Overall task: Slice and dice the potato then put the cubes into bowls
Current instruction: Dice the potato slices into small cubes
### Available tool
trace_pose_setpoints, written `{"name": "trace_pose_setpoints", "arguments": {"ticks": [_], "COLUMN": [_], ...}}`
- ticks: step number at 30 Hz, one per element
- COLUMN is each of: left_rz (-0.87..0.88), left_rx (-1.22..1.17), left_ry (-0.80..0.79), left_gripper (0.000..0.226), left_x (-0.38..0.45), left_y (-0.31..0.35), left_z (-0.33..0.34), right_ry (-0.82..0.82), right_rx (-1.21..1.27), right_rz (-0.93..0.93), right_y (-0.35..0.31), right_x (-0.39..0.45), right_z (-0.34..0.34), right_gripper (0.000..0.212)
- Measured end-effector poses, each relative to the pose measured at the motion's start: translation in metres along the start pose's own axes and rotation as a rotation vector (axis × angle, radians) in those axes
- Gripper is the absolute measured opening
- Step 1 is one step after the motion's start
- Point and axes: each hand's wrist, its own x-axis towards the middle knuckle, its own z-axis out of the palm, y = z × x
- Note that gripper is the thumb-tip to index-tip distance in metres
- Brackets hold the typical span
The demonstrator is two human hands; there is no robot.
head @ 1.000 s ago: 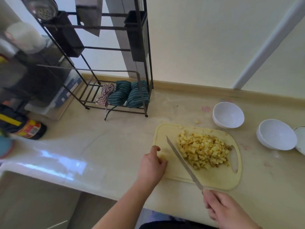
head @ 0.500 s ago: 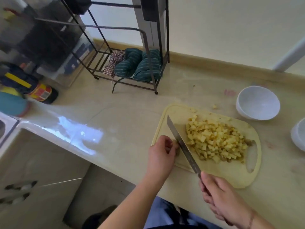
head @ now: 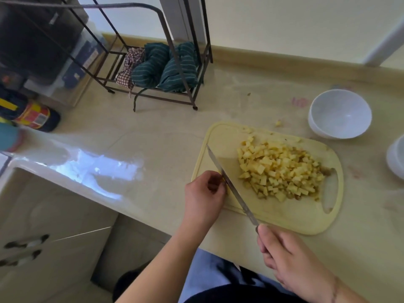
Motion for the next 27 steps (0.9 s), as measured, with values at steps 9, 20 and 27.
{"name": "trace_pose_setpoints", "arguments": {"ticks": [9, 20, 27], "left_rz": [-0.095, -0.082, -0.095], "left_rx": [-0.087, -0.076, -0.112], "left_ry": [-0.004, -0.056, 0.004], "left_gripper": [0.015, 0.029, 0.038], "left_x": [-0.002, 0.005, 0.000], "left_y": [0.003, 0.007, 0.010], "left_z": [0.003, 0.000, 0.002], "right_ry": [0.073, 0.046, 0.036], "right_rx": [-0.140, -0.217, -0.198], "right_rz": [-0.076, -0.095, -0.066], "right_y": [0.000, -0.013, -0.011], "right_x": [0.003, 0.029, 0.022], "right_z": [0.005, 0.003, 0.000], "right_gripper": [0.059, 0.055, 0.054]}}
